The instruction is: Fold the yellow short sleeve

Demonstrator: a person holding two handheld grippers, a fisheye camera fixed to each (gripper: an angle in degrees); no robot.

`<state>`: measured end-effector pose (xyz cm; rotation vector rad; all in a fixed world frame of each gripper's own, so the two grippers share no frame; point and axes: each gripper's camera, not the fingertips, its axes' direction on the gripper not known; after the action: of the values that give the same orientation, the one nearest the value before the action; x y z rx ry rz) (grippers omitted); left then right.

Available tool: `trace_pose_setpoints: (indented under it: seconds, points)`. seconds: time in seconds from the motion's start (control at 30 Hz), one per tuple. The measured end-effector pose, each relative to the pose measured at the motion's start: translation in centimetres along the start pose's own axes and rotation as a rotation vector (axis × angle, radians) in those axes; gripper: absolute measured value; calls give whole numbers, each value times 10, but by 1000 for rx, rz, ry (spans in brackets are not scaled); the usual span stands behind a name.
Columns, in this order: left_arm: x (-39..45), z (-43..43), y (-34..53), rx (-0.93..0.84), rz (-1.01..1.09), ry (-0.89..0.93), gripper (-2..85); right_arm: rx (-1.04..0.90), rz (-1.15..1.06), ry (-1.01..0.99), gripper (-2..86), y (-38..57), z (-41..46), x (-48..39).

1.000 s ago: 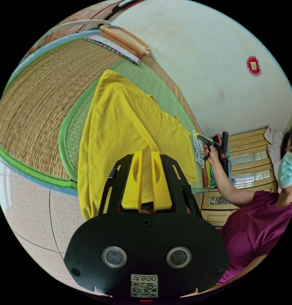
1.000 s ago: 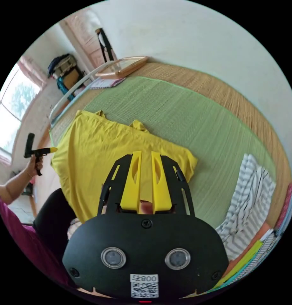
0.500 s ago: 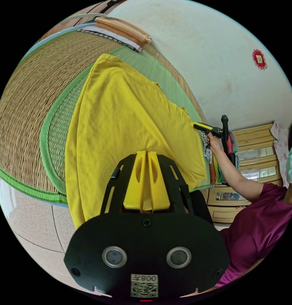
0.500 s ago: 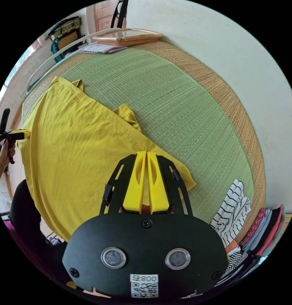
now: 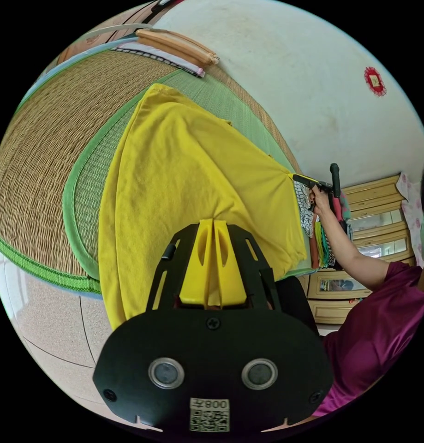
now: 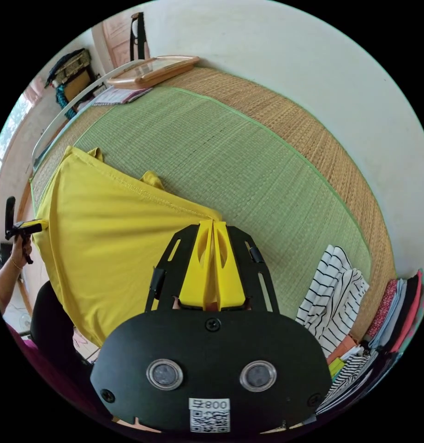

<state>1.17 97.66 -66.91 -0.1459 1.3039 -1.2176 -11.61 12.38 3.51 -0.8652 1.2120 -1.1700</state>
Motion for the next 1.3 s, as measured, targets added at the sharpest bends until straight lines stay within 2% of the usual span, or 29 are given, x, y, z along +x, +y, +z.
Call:
trace_pose_setpoints:
  seconds: [0.33,0.5,0.77,0.97,1.17,1.3]
  points:
    - [-11,24,3,3,-13,4,4,-35,19,-38,0,-2,26,15]
    - [-9,25,-17,68,27,71,10,24,92,-181,24,8,27,40]
    - [-22,41,-107,135,70,-77,18,95,214,-329,62,45,27,85]
    - [-44,64,-150,112,23,-211,11,42,225,-217,63,69,57,80]
    - [-40,74,-159,84,68,-269,3,16,231,-163,59,72,92,69]
    - [-43,74,-161,87,55,-266,2,-4,215,-78,17,73,110,57]
